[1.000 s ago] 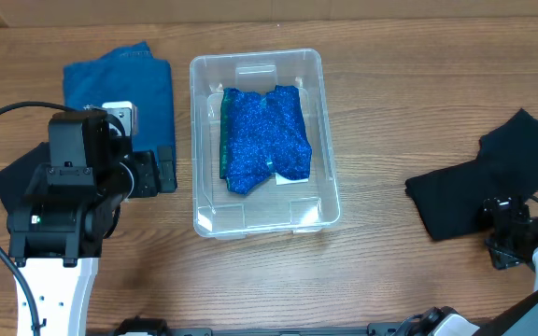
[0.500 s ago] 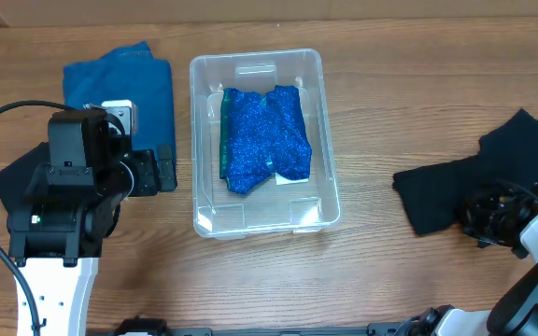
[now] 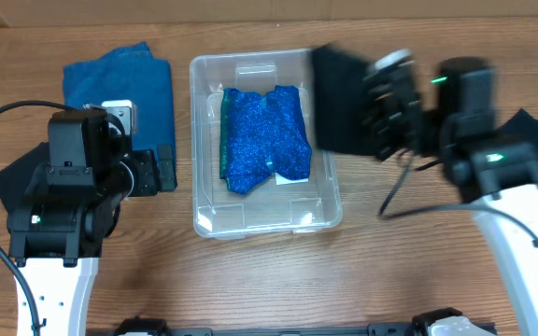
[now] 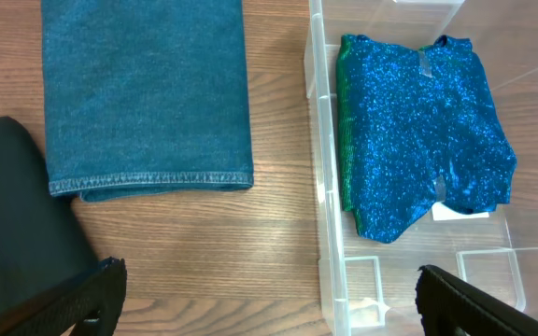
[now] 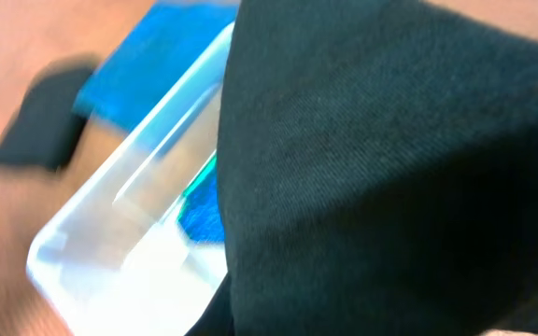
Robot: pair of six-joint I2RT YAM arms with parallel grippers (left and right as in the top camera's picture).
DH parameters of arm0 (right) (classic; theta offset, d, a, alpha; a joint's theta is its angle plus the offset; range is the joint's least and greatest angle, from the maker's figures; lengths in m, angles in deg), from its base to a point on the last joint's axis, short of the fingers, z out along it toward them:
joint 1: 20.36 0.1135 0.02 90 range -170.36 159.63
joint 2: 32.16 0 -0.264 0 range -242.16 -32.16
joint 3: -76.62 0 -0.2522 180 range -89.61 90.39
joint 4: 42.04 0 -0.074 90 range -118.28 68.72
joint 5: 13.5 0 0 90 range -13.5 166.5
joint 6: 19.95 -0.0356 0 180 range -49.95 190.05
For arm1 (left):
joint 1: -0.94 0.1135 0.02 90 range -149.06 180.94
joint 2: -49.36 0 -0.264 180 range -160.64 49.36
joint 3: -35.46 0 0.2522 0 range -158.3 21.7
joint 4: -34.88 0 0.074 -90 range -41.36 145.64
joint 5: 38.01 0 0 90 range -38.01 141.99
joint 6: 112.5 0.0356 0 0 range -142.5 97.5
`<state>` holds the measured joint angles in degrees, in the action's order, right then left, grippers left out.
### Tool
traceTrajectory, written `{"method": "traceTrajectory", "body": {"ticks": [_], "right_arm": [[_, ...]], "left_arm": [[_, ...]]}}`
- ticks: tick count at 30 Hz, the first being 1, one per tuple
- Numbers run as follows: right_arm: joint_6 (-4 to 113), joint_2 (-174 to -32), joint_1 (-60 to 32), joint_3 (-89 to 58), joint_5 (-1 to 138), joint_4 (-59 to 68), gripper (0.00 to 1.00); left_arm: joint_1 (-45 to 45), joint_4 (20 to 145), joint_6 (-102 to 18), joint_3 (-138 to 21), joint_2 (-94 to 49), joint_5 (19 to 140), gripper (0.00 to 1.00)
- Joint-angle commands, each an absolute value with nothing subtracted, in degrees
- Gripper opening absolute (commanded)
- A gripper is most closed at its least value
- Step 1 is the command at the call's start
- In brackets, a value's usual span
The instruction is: Pack container
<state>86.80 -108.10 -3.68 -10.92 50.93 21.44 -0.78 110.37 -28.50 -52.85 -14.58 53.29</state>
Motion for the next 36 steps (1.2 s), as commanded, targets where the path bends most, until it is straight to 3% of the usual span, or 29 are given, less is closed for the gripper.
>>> {"method": "traceTrajectory", "body": {"ticks": [1,8,13,14,15,20,22,25,26,28,33,36], "right_arm": [[102.6,-112.12,6.53,-9.91,60.09,21.44,0.04],[125.62,-124.67,16.67,-9.93,61.88,31.91,0.04],[128.44,-127.36,17.41,-9.93,62.47,31.6,0.04],[127.28,-127.6,17.24,-9.93,63.63,30.27,0.22],[123.04,-127.82,16.89,-9.93,66.67,26.42,1.0],[95.37,-126.35,16.3,-9.17,96.77,9.7,1.0],[90.25,-124.23,16.3,-8.84,103.22,8.48,1.0],[68.9,-116.89,11.75,-8.84,106.69,10.05,1.0],[59.13,-114.33,7.84,-8.86,106.19,12.59,1.0],[51.22,-110.96,-2.85,-8.86,100.75,16.98,1.0],[50.23,-115.25,-42.3,-8.97,74.1,21.24,1.0],[50.21,-123.12,-56.64,-9.0,66.69,22.12,1.0]], "left_arm": [[-0.29,110.4,-28.94,-54.14,-14.76,53.07,1.0],[-0.29,110.55,-28.94,-54.11,-14.78,53.07,1.0],[-0.29,110.57,-28.94,-54.11,-14.78,53.07,1.0],[-0.29,110.55,-28.94,-54.11,-14.76,53.07,1.0],[-0.29,110.57,-28.94,-54.14,-14.76,53.07,1.0],[-0.29,111.1,-28.94,-54.11,-14.76,53.07,1.0],[-0.29,111.12,-28.94,-54.14,-14.76,53.07,1.0],[-0.29,111.14,-28.94,-54.14,-14.76,53.07,1.0],[-0.29,111.23,-28.94,-54.11,-14.76,53.07,1.0],[-0.29,111.36,-28.94,-54.14,-14.76,53.07,1.0],[-0.29,111.4,-28.94,-54.11,-14.76,53.07,1.0],[-0.29,111.47,-28.94,-54.11,-14.76,53.07,1.0]]}}
